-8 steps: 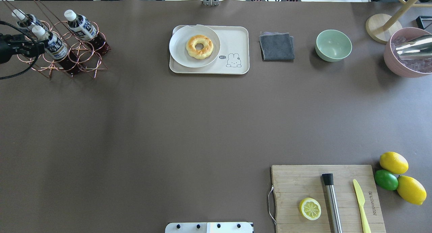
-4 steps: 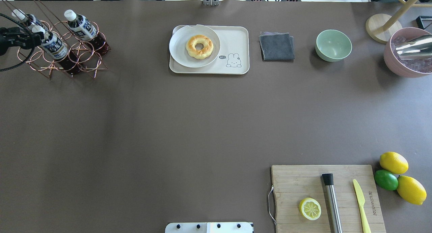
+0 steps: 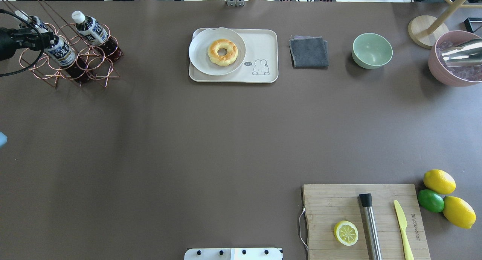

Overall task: Place tea on tray
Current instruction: 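Reach the left gripper into the copper rack and grasp a dark tea bottle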

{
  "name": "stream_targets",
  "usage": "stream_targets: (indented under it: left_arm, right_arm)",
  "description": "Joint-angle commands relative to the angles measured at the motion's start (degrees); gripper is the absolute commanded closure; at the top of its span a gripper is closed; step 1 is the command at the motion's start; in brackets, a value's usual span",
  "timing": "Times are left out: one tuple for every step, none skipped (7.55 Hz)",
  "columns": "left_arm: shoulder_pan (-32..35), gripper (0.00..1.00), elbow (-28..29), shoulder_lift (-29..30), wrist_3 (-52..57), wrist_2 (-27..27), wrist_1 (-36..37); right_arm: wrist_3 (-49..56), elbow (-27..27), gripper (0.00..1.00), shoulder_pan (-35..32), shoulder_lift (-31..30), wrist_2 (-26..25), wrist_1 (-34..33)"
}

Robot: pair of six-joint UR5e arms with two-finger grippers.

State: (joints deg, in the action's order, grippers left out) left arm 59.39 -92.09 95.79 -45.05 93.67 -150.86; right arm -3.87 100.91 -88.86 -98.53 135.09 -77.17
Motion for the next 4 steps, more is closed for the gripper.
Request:
stream_targets:
  left_arm:
    - [0.0,0.30,1.3,1.2,-0.2,-0.1,-0.9]
    - [-0.1,0.32,1.3,1.5,-0.2,-0.1,-0.9]
    - [0.0,0.33,1.3,1.5,-0.3,-0.1,-0.9]
    - [0.1,0.33,1.8,1.5,-0.2,0.0,-1.0]
  right_arm:
    - [0.0,0.0,0.00,0.0,0.0,0.0,0.0]
    - [0.0,0.0,0.00,0.0,0.0,0.0,0.0]
    - [0.0,0.0,0.00,0.0,0.1,-0.1,0.0]
    - [0.0,0.0,0.00,0.0,0.1,-0.1,0.0]
